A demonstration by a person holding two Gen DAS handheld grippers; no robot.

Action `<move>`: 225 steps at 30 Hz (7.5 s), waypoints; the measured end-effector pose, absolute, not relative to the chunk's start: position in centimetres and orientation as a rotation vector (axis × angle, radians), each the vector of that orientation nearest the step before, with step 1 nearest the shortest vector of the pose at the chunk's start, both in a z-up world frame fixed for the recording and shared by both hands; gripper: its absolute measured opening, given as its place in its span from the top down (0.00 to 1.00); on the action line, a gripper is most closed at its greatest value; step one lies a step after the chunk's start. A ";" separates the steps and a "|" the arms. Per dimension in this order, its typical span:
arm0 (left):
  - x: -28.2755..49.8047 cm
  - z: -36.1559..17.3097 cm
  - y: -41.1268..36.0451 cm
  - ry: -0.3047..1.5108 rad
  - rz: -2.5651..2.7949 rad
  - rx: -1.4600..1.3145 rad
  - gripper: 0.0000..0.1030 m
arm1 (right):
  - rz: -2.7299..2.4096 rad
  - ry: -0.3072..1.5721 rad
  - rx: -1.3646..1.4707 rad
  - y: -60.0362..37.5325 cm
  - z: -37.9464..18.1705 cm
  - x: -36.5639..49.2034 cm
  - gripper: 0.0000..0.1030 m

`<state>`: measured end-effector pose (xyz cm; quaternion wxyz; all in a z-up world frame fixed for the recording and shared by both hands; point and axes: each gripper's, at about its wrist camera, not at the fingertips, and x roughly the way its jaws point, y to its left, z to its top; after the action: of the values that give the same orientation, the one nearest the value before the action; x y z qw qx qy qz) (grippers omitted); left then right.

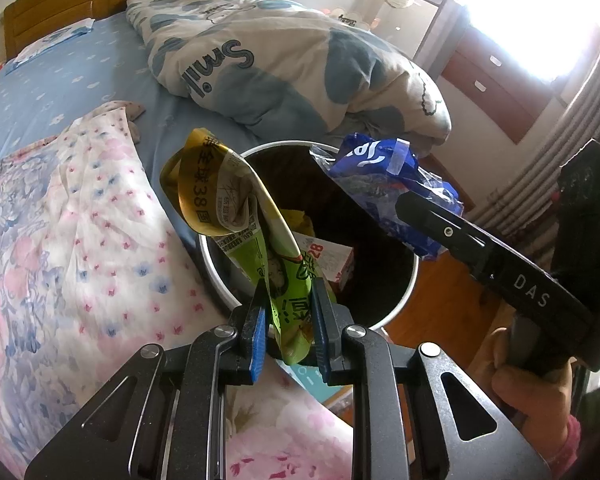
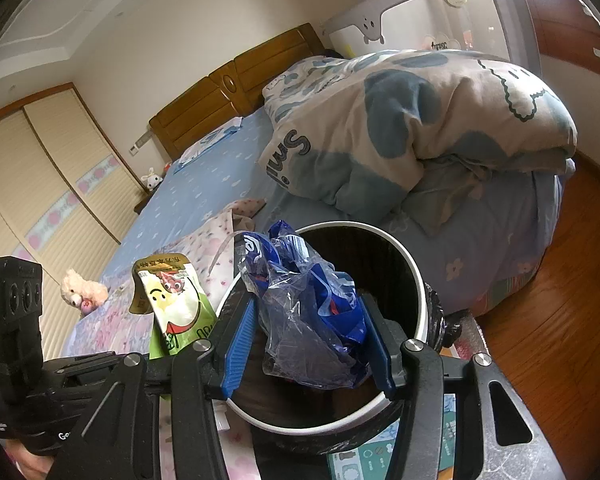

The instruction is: Collect trash

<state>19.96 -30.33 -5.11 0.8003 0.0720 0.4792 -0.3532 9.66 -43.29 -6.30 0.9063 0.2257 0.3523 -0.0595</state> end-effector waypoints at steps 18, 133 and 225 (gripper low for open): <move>20.3 -5.7 -31.4 1.043 -0.754 0.160 0.82 | -0.129 0.758 0.462 -43.9 -7.0 10.5 0.50; 21.3 -6.0 -32.5 1.050 -0.724 0.181 0.76 | -0.113 0.810 0.489 -44.7 -7.9 13.5 0.42; 1.4 0.6 -7.6 0.364 -0.110 0.096 0.00 | -0.100 0.424 0.115 -25.0 -0.7 -1.4 0.00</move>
<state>1.37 -7.65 0.57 0.9808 0.0479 0.1809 -0.0546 -1.41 -24.99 -0.72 0.9748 0.0569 0.2101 -0.0495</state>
